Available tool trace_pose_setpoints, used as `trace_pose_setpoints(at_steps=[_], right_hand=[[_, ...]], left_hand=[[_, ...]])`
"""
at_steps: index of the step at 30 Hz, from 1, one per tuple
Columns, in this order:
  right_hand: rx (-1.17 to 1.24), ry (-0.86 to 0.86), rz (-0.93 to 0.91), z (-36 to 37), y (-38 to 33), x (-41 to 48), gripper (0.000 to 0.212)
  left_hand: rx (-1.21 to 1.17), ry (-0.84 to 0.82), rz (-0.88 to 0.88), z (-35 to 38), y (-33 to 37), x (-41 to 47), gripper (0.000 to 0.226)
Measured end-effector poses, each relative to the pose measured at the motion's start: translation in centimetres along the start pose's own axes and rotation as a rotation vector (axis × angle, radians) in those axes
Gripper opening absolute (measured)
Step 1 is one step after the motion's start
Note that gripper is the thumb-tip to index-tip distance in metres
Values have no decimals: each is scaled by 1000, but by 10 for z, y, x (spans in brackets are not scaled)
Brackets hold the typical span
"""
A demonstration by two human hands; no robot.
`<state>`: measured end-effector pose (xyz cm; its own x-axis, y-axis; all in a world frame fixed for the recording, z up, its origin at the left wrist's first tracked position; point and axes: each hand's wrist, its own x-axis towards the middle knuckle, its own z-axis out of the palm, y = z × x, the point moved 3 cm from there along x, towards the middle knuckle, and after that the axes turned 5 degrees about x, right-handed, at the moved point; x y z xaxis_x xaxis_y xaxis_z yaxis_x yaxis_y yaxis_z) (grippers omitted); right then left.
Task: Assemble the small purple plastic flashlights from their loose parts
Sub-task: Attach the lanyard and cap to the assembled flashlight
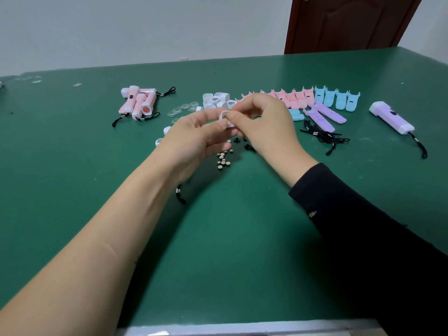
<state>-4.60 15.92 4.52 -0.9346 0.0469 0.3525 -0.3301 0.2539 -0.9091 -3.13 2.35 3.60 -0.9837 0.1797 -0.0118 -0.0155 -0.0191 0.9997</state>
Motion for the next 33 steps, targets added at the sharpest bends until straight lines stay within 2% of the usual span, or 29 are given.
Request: trace_pose_setpoints(at_steps=[7, 21, 28, 30, 33], right_hand=[[151, -31, 167, 2, 6, 1, 12], [193, -9, 149, 2, 6, -1, 12], [45, 51, 73, 2, -2, 1, 10], [38, 13, 80, 4, -3, -1, 9], [149, -80, 165, 6, -3, -2, 7]], left_hand=[[23, 41, 1, 2, 0, -1, 26], [-55, 66, -21, 7, 2, -3, 31], [-80, 36, -7, 9, 3, -4, 30], [-48, 37, -14, 7, 4, -3, 26], [-21, 116, -24, -1, 4, -1, 23]])
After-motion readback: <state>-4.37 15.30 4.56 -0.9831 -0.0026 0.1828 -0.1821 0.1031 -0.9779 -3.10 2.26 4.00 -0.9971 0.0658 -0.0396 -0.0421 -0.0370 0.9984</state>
